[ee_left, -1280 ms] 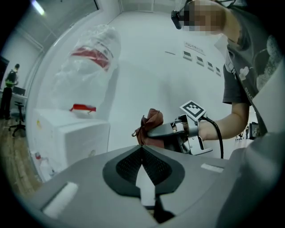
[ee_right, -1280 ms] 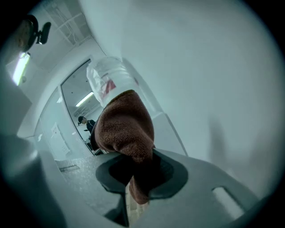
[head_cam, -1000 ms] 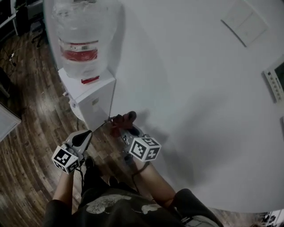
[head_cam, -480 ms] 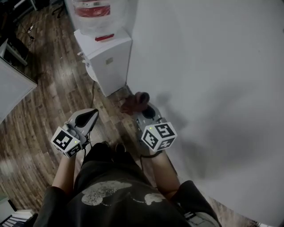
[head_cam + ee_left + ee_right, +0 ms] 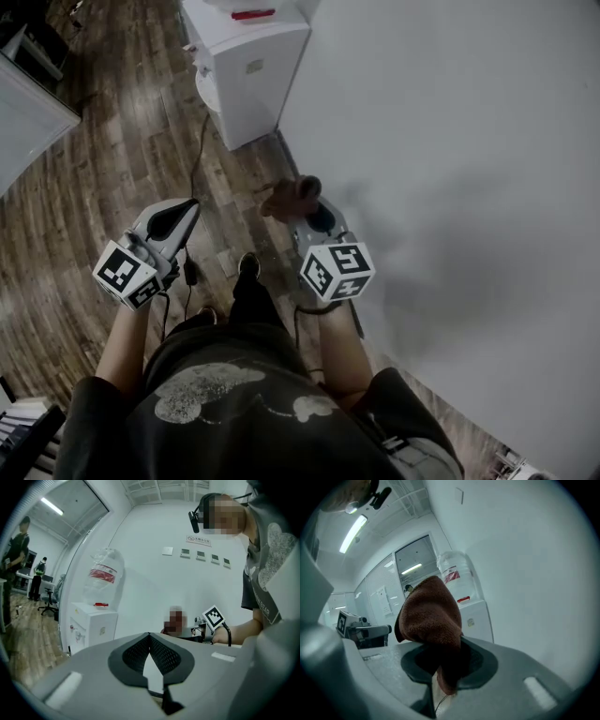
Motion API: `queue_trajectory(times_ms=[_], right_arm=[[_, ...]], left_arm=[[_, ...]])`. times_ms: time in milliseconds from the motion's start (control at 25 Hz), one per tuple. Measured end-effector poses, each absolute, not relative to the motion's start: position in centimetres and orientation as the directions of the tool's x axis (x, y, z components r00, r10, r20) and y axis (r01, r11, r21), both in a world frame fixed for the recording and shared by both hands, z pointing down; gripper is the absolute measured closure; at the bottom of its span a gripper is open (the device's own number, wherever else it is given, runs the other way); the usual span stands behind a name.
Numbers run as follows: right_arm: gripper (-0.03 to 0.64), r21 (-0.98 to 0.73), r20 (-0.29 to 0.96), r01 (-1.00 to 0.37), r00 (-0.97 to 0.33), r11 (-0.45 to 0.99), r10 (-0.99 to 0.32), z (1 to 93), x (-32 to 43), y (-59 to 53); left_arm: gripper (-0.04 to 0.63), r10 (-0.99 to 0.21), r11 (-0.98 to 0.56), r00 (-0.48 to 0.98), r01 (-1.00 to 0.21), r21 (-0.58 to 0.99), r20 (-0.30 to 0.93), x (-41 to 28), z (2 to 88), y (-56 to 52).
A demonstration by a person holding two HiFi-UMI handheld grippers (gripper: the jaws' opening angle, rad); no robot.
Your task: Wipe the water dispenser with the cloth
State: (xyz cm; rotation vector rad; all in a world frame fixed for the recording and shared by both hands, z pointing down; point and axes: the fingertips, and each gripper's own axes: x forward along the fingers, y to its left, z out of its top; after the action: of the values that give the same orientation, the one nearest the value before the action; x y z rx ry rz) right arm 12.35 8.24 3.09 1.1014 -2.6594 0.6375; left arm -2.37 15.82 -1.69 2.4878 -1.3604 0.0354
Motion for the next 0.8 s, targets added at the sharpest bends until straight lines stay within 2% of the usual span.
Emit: queue_trajectory(times_ms=[480,800], right_arm=[[0.558,-0.305,0.343,-0.769,-0.639,0.562,-0.688,2.2,9.6,22.4],[0.558,-0.291,0.354,-0.821,-0.569,0.491,-0.742,0.2,10.8,29.2]], left_arm=[[0.588,-0.819,-0.495,0.551,-0.819,0.291,0.159,-7.0,0.3,30.9],[0.588,-0.79,-0.57,0.608,-0.776,0.271,0.082,-7.4,-2.2,35.4]])
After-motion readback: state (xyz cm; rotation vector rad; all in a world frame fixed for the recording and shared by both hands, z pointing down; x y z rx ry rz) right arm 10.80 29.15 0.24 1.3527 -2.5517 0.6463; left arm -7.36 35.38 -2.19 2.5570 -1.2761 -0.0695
